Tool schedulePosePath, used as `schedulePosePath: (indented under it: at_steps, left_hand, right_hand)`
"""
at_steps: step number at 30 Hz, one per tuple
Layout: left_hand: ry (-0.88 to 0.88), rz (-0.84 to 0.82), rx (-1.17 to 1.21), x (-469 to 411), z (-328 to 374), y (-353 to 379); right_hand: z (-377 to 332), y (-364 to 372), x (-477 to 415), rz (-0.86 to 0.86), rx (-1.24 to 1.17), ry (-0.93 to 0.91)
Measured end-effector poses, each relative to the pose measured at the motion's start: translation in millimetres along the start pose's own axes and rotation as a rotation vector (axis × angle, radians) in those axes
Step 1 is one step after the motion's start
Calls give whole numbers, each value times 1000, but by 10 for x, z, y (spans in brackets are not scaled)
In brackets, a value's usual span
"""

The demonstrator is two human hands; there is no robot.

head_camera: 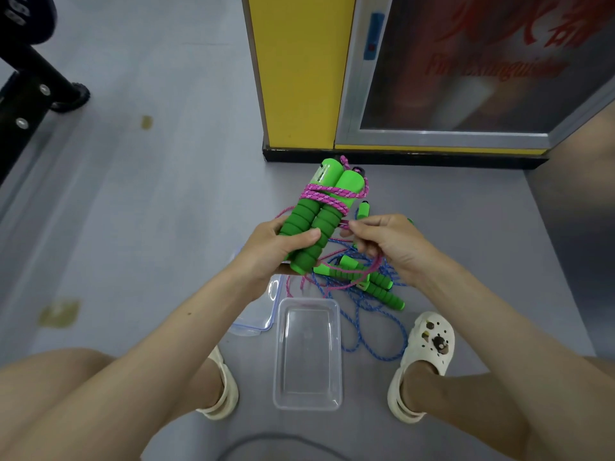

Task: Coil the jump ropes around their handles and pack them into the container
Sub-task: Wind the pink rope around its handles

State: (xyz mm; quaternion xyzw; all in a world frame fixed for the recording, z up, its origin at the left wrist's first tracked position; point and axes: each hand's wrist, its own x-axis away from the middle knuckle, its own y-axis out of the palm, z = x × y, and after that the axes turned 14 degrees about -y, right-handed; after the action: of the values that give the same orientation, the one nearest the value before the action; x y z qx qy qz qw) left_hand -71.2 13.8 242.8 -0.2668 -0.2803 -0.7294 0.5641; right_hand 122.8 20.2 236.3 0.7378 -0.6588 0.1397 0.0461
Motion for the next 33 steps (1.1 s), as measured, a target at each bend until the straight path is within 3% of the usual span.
schedulePosePath:
  at_steps: [6, 14, 28, 33]
  left_hand:
    - [156, 206, -176, -53, -17, 5]
    - [356, 558, -614, -116, -128, -31]
    - [764, 817, -1079, -72, -255, 114]
    - [807, 786, -1108, -94, -284, 135]
  right_hand:
    - [-21, 2, -5, 49, -51, 21]
    - [-52, 44, 53, -97, -11, 7]
    - [-89, 137, 93, -148, -48, 39]
    - [-75, 114, 52, -68, -83, 52]
